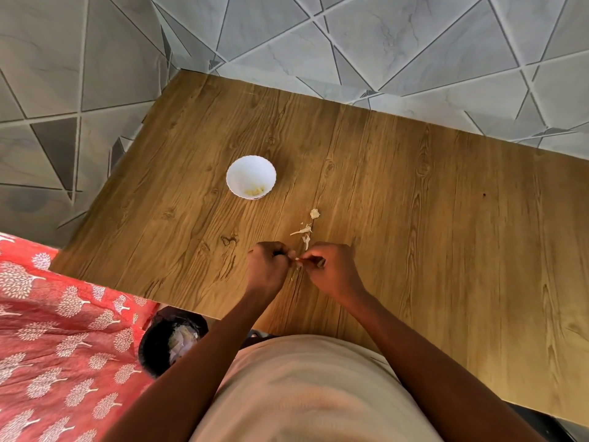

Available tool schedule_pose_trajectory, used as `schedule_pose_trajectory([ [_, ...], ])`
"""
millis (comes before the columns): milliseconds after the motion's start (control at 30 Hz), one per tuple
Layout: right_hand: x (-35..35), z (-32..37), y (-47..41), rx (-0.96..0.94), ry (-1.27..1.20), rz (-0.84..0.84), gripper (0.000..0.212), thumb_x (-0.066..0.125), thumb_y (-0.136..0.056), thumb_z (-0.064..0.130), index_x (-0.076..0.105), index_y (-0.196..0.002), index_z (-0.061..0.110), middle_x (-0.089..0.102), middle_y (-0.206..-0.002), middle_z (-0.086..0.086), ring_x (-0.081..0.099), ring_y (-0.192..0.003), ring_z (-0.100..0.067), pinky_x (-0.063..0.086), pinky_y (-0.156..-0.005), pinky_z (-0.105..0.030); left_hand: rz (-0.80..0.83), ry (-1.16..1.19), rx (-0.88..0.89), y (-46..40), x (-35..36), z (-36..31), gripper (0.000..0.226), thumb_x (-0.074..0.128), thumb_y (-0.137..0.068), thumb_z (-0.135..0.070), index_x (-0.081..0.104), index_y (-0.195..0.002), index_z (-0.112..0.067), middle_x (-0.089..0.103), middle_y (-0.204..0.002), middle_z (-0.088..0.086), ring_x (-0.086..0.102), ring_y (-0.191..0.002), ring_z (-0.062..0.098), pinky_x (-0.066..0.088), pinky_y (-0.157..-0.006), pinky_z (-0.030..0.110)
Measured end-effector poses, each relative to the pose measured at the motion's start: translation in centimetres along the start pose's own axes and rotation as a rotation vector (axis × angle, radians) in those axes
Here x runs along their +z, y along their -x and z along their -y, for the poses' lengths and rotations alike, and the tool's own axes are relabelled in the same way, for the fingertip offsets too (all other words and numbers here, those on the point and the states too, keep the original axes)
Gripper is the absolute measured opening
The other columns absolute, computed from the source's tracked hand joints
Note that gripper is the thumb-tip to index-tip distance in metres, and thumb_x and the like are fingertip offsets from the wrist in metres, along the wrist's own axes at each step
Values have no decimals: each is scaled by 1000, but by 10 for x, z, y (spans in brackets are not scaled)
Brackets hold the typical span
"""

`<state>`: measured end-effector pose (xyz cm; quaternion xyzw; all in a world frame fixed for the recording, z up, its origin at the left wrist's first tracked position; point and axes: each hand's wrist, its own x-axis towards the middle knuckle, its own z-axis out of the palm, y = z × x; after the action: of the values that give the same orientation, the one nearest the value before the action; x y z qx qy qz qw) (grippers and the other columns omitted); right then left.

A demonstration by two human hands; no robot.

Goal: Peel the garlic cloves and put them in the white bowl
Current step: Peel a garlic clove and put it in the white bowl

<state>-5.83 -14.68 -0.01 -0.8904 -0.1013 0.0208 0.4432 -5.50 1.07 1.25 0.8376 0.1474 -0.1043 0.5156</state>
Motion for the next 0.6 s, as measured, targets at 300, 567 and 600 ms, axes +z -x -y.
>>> schedule_pose_trajectory([
  [300,-6,-3,-3,-66,9,-69,6,78,-84,5,78,-88,10,73,-81,1,67,-72,-6,57,-64,-32,84,-196,41,-9,-2,-4,15,70,-90,-8,73,-76,-11,69,-71,1,60,-64,8,43,-55,20],
  [567,-5,-7,-1,27,41,-44,7,77,-87,15,79,-94,14,75,-84,3,67,-73,-4,58,-68,-34,118,-78,149,1,-8,3,16,73,-91,-5,77,-85,-20,73,-72,-5,67,-65,13,59,-66,30],
  [600,-6,-6,0,32,45,-42,6,77,-87,16,79,-93,15,75,-84,4,67,-73,-4,58,-68,-35,121,-40,136,2,-9,3,15,72,-93,-7,78,-85,-18,72,-71,-3,67,-65,20,58,-65,34],
])
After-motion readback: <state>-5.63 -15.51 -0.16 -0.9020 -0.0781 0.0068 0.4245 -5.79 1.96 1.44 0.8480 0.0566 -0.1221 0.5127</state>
